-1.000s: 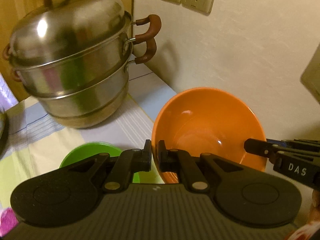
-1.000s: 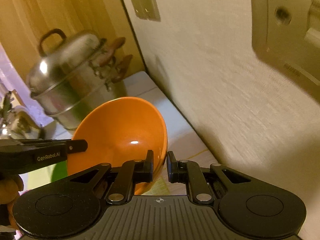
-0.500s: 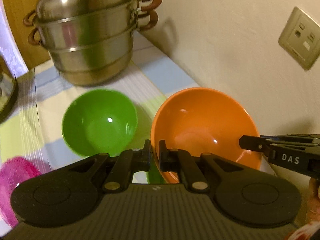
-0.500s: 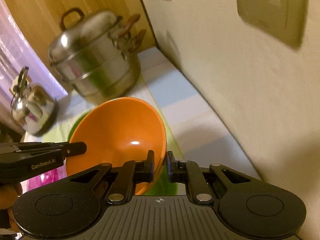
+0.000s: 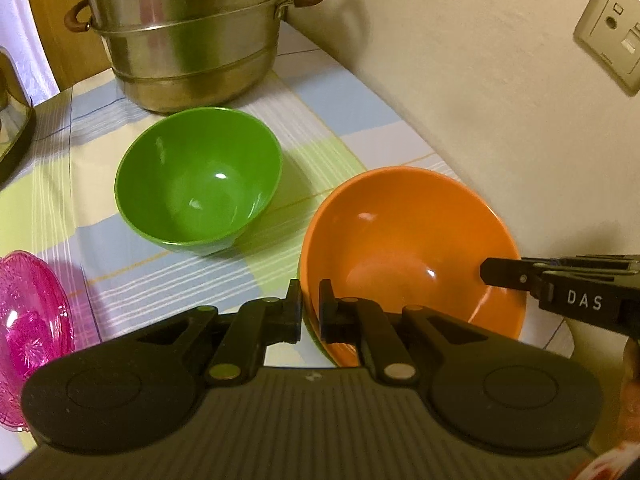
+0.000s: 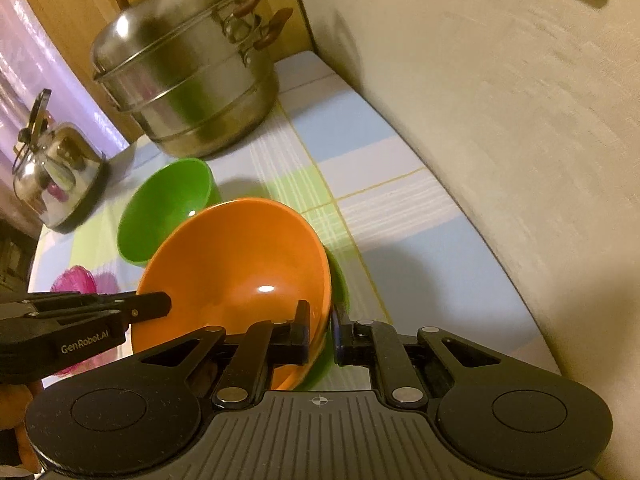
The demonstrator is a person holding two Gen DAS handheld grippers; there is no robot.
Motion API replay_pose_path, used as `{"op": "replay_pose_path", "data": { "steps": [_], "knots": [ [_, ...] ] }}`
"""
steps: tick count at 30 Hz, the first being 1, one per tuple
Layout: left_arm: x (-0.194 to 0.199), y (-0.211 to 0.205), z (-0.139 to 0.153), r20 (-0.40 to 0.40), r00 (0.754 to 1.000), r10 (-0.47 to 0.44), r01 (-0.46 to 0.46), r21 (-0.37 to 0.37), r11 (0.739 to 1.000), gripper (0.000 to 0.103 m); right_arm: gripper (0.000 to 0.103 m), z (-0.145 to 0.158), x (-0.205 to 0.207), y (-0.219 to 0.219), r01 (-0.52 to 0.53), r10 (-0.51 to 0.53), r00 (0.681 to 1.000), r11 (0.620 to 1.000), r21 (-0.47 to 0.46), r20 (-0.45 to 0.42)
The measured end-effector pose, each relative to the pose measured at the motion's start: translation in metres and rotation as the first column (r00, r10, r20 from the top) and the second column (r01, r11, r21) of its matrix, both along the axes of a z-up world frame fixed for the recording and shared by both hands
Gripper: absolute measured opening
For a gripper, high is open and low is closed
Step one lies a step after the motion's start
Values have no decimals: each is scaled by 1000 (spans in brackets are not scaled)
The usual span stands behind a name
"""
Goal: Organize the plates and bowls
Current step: 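Lift the orange bowl with both grippers and carry it toward the green bowl, then lower the orange bowl into the green bowl and open both grippers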
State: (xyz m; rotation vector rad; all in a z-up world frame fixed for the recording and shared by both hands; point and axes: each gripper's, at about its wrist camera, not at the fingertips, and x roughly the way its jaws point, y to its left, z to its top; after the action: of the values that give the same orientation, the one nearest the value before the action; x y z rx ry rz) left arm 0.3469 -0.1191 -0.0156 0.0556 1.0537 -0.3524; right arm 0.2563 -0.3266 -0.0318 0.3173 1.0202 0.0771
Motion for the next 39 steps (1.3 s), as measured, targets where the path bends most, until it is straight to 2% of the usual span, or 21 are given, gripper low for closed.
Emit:
{"op": "replay_pose_path", "data": {
  "steps": [17, 25, 27, 31, 35, 38, 39],
  "knots": [
    [4, -3, -15, 6, 1000, 0, 0, -5, 1000, 7, 11, -15, 1, 1, -13, 14, 1000, 999, -43, 13],
    [0, 4, -10, 20, 999, 32, -31, -46, 998, 9, 14, -8, -7, -5, 4, -4, 998, 1000, -7, 56],
    [-5, 8, -5, 29, 998, 50, -48, -68, 997, 14, 18, -1, -11, -6, 8, -8, 998, 1000, -2, 69],
    [-21, 22, 10, 46, 993, 110, -102, -142, 985, 29, 46, 14, -24, -8, 23, -25, 994, 1000, 13, 105],
    [-46, 37, 22, 60, 981, 186, -173, -170, 970, 53, 53, 27, -39, -7, 45, -49, 992, 998, 39, 118],
    [-67, 44, 25, 57, 975, 214, -203, -162, 966, 65, 57, 36, -51, -3, 48, -55, 990, 997, 57, 128],
    [-73, 45, 26, 63, 971, 230, -219, -154, 964, 66, 58, 39, -55, -1, 47, -55, 990, 997, 61, 129]
  ]
}}
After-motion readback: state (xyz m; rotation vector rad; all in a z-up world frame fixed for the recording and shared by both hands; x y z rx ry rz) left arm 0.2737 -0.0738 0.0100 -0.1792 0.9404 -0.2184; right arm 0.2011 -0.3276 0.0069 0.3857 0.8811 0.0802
